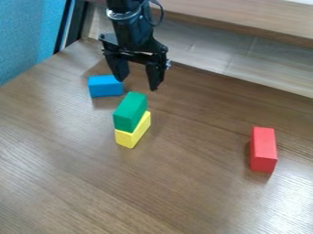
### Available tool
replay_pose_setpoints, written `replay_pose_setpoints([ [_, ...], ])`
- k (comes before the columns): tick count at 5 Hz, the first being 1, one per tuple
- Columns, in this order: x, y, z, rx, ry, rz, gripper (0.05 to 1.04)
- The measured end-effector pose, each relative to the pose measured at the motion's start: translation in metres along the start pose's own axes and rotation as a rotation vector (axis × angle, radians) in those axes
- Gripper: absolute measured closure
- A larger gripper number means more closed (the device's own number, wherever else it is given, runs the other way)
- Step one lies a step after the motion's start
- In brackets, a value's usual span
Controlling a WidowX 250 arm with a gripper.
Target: Move the green rectangular to the right side of the table
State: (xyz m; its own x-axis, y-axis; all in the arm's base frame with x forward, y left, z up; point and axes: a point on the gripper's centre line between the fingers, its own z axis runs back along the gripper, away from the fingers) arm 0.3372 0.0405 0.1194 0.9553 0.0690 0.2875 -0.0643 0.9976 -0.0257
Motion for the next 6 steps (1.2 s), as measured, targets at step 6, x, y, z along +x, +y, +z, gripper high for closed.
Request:
replay_pose_setpoints([
  [6,-0.022,0.017,-0.037,0.004,0.093,0.059,0.083],
])
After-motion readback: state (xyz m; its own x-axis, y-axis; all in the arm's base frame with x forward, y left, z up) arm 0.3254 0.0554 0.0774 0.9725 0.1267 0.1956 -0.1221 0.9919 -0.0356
